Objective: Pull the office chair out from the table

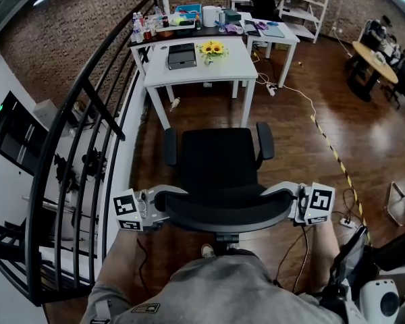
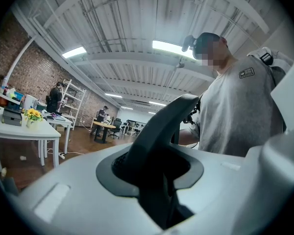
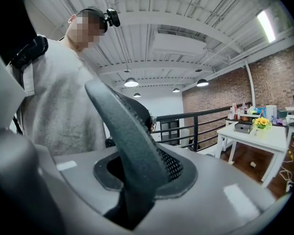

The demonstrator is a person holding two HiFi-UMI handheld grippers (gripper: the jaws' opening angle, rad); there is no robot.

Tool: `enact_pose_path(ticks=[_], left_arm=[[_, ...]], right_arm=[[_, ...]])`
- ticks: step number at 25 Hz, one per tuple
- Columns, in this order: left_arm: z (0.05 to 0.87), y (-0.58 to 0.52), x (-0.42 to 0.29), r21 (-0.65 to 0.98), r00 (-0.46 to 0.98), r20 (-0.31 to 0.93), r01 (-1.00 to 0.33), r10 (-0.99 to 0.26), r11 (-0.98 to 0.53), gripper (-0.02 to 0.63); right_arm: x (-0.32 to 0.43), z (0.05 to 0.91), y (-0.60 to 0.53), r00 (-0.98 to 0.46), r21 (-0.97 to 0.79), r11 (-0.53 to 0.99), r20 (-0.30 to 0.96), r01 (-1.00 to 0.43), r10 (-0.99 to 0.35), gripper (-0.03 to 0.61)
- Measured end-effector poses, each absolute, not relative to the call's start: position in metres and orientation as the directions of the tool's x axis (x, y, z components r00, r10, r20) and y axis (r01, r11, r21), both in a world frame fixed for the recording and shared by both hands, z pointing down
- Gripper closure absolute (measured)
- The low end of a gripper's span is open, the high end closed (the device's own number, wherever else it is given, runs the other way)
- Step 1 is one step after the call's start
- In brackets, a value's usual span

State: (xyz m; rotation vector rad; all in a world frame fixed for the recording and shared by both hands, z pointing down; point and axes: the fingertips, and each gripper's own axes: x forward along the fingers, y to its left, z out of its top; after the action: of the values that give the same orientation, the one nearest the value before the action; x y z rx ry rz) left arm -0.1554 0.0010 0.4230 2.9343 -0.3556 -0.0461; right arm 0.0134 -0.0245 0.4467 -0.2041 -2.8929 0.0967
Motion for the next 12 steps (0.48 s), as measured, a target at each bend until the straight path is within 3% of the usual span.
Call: enact_pose_path(ticks=[9,12], left_arm=[[0.418,0.001,-0.155,0.141,0.962,-0.018,-0.268,-0.273,-0.953,0.478],[0.418,0.0,-0.158,0.123,0.941,-0.022,-0.333,-0.338,-0.935,0.395]], right_arm=[[0.016,0.441,-0.024,-0.971,-0.068,0.994,0.216,0.09,0.103,0.451],[0.015,0.434,-0.026,-0.985,-0.078,0.996,0.162,0.049,0.061,0.395]])
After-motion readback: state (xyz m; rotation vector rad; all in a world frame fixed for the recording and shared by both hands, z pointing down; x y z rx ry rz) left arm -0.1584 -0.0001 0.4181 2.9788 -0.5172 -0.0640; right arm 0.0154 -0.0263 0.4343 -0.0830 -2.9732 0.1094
